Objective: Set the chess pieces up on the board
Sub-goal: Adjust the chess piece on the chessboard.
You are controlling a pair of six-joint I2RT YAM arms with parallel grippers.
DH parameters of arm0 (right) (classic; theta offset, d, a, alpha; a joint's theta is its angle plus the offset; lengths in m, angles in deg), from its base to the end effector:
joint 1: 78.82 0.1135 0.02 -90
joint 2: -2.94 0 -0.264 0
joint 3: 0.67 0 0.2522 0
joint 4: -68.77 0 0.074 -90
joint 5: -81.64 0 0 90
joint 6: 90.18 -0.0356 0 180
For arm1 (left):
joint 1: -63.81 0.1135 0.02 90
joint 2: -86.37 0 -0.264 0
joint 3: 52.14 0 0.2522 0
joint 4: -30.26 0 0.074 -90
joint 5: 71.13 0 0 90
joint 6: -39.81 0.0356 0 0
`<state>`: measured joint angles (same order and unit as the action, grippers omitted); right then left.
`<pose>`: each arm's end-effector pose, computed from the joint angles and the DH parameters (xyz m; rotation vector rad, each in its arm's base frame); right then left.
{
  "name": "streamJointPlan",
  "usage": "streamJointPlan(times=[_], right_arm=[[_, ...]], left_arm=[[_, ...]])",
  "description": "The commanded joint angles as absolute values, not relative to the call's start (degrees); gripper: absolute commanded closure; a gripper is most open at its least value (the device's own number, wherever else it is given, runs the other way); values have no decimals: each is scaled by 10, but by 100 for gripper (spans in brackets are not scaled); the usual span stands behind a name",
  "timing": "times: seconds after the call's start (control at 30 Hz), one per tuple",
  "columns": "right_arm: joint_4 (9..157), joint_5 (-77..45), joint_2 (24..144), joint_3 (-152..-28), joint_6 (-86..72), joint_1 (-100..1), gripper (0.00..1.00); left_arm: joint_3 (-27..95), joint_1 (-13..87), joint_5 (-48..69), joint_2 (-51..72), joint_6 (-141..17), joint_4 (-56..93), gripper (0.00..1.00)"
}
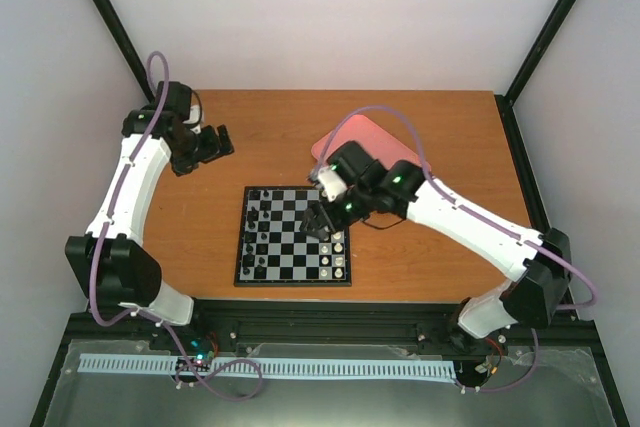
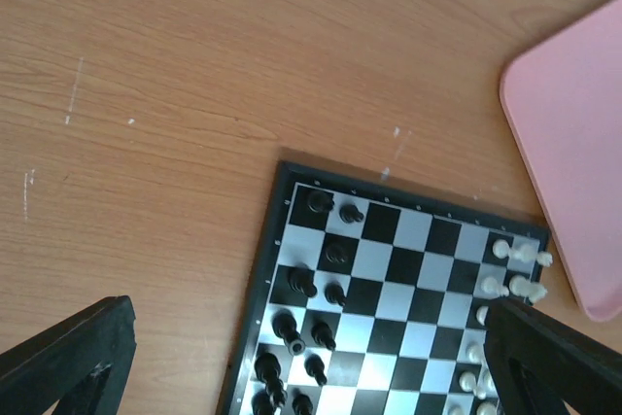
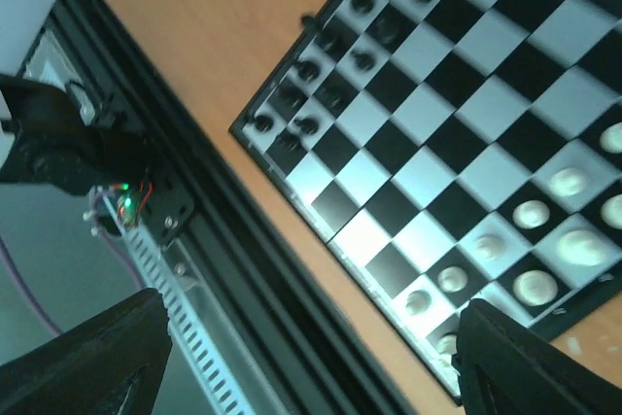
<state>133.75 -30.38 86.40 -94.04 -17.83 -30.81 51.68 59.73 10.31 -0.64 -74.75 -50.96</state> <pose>0.1905 0.2316 0.3315 -0.8639 2.5548 0.8993 0.2937 -0.0263 0.3516 -0.4387 2.6891 -0.3506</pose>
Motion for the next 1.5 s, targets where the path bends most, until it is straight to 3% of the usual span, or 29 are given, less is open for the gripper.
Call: streamJointPlan(times=[0.0,0.2,0.37,0.73,1.47], right_arm=[[1323,-261,892,-927,-215,-246,12],[1200,-292,898,-850,-216,-177,28],[1168,-283,940,-852,-175,-148,8],[1161,-343,1104,-969,-159,-133,2],[1161,-365,1165,-1038,-135,-105,1]], left_arm=[[479,613,92,17,-774,-432,0],[424,613,98,26,-764,-394,0],[380,613,100,37,-743,-371,0],[375,614,98,27,-712,-382,0],[373,615,136,20,-697,-394,0]])
